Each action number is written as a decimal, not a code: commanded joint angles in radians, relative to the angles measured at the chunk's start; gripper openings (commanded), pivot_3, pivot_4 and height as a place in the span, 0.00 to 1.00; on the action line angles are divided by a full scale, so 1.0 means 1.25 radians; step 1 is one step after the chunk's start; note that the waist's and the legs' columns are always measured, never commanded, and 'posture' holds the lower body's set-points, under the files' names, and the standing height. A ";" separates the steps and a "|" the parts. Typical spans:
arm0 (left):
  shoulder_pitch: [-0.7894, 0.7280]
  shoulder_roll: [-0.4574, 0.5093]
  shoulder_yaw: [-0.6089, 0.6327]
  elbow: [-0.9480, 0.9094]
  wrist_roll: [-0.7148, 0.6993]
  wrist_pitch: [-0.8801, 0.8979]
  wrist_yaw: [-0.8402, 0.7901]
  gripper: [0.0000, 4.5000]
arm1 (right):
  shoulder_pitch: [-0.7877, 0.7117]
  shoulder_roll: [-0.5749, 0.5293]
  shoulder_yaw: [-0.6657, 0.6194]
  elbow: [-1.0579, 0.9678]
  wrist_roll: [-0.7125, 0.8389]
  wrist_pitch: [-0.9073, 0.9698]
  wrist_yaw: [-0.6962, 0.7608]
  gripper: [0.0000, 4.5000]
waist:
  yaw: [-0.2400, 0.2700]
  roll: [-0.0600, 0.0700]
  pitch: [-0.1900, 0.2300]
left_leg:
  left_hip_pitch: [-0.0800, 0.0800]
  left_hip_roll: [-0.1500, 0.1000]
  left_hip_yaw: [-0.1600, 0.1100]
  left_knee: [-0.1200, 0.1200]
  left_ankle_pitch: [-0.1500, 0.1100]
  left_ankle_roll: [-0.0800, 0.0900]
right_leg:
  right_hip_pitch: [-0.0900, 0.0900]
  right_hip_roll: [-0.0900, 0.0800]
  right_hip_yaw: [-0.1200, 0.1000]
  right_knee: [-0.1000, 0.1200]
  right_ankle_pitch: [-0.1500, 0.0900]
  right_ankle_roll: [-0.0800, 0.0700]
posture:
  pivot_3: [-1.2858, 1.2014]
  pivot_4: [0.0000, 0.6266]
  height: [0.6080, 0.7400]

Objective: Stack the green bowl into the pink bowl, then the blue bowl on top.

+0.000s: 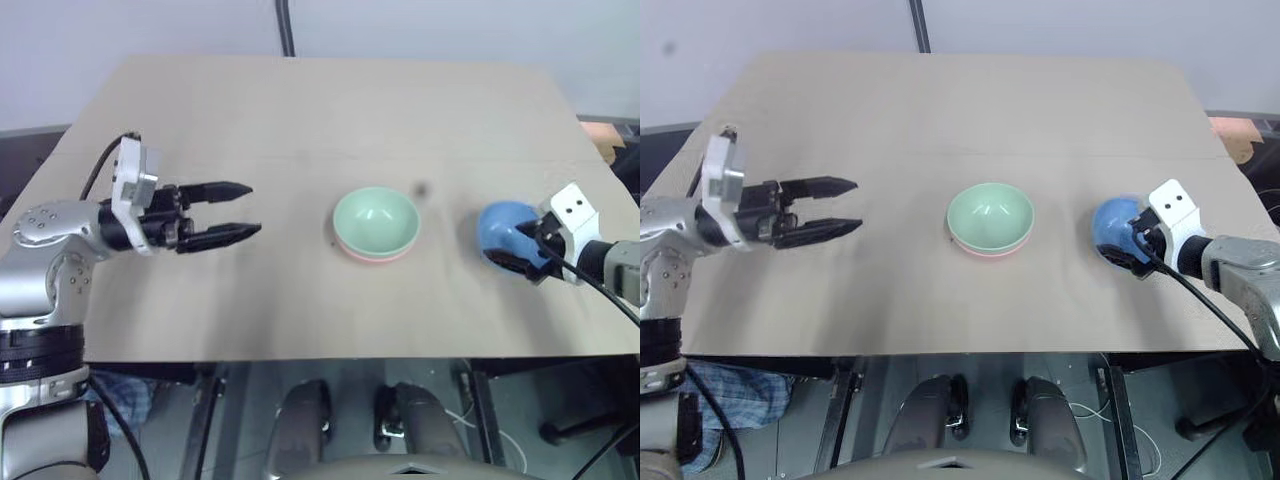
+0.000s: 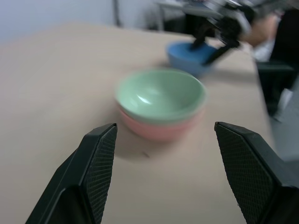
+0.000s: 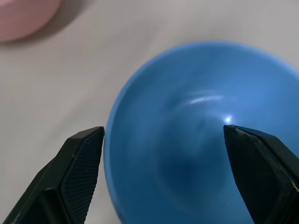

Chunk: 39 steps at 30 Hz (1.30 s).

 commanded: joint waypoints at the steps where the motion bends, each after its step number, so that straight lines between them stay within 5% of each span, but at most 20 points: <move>1: -0.001 0.020 0.031 -0.015 -0.012 -0.019 -0.008 0.78 | -0.021 -0.011 -0.002 -0.011 -0.014 0.014 -0.001 0.99 | 0.003 0.000 0.000 | 0.000 0.000 0.000 0.000 0.000 0.000 | 0.000 0.000 0.000 0.000 0.000 0.000 | 0.52 0.24 1.00; 10: -0.020 0.014 0.006 -0.003 -0.013 -0.029 -0.012 0.78 | -0.020 -0.018 0.021 -0.007 -0.050 0.042 -0.009 0.99 | 0.006 0.000 0.000 | -0.001 0.000 0.000 0.000 -0.002 0.003 | 0.000 -0.001 0.000 0.000 0.000 0.000 | 0.52 0.24 1.00; 14: -0.033 0.011 -0.006 0.017 -0.004 -0.042 -0.016 0.79 | 0.013 -0.040 0.048 -0.017 -0.083 0.032 -0.001 0.75 | 0.007 0.000 0.000 | -0.001 0.000 0.000 0.000 -0.002 0.003 | -0.001 -0.001 0.000 0.000 0.000 0.000 | 0.52 0.24 1.00; 19: -0.047 0.008 -0.016 0.028 -0.003 -0.046 -0.019 0.79 | 0.013 -0.032 0.048 -0.028 -0.091 0.031 0.004 0.22 | 0.005 0.000 0.000 | -0.001 0.000 0.000 0.000 -0.002 0.003 | -0.001 -0.001 0.000 -0.001 0.000 0.000 | 0.52 0.24 1.00; 22: -0.051 0.008 -0.019 0.032 -0.001 -0.051 -0.022 0.79 | 0.008 -0.021 0.044 -0.034 -0.088 0.030 0.010 0.03 | 0.005 -0.001 -0.001 | -0.001 0.000 0.000 0.000 -0.002 0.003 | -0.001 0.000 0.000 -0.001 0.000 0.000 | 0.52 0.24 1.00; 28: -0.049 0.009 -0.025 0.036 0.002 -0.060 -0.021 0.79 | -0.086 0.002 0.077 -0.077 -0.097 -0.010 0.029 0.03 | 0.001 0.000 -0.001 | -0.001 0.000 0.000 0.000 -0.002 0.003 | -0.001 0.000 0.000 -0.001 0.000 0.000 | 0.52 0.24 1.00; 39: -0.073 0.002 -0.050 0.056 0.015 -0.076 -0.031 0.79 | -0.391 0.097 0.297 -0.184 -0.079 0.011 0.131 0.03 | -0.014 0.001 0.000 | -0.013 0.000 0.000 0.003 0.000 0.000 | -0.012 0.000 0.000 0.001 0.000 0.000 | 0.52 0.24 1.00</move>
